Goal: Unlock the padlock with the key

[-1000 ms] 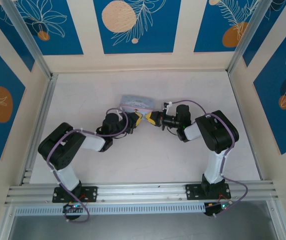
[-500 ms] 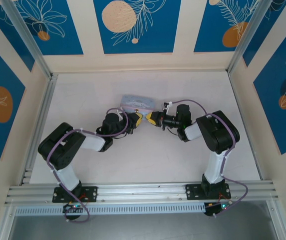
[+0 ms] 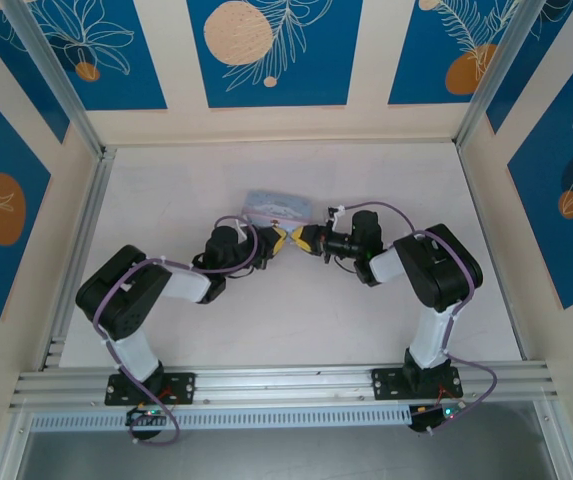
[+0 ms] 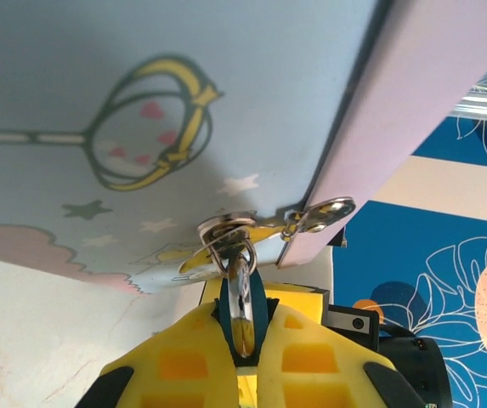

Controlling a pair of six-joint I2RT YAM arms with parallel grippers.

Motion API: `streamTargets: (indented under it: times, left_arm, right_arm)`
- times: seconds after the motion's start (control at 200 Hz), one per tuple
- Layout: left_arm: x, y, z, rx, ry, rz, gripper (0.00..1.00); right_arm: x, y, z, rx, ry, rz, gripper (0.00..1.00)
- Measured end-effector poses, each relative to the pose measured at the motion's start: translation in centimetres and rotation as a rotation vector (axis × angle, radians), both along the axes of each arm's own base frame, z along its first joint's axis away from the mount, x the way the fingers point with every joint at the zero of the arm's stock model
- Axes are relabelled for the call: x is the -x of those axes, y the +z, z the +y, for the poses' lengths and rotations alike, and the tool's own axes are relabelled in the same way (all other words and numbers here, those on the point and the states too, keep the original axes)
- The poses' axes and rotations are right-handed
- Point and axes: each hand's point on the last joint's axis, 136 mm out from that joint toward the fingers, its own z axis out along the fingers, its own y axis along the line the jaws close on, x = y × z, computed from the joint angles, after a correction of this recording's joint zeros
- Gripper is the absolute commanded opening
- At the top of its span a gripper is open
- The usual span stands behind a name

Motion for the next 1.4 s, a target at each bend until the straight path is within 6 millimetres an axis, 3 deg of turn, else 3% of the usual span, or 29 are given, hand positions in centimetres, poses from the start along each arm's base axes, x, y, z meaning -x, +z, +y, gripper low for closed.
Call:
streamTargets:
  times: [0.53, 1.08, 1.255, 1.4]
  left_arm:
    - [2.0, 0.2, 1.1, -0.085, -0.037, 0.010, 0.00]
    - [0.8, -0.5, 1.5, -0.086, 0.029, -0.014, 0.00]
    - [1.0, -0.9, 1.8, -0.094, 0.037, -0.014, 0.00]
    - [1.4, -1.4, 1.8, -0.104, 0.040, -0.015, 0.00]
  right_arm:
    - [2.0, -0.1, 1.1, -0.007, 0.050, -0.003, 0.00]
    - [-0.1, -0.4, 2.6, -0.040, -0.013, 0.059, 0.00]
    - [0.2, -0.8, 2.9, -0.031, -0.014, 0.078, 0.31]
    - [0.7, -2.4, 2.6, 0.022, -0.018, 0.125, 0.52]
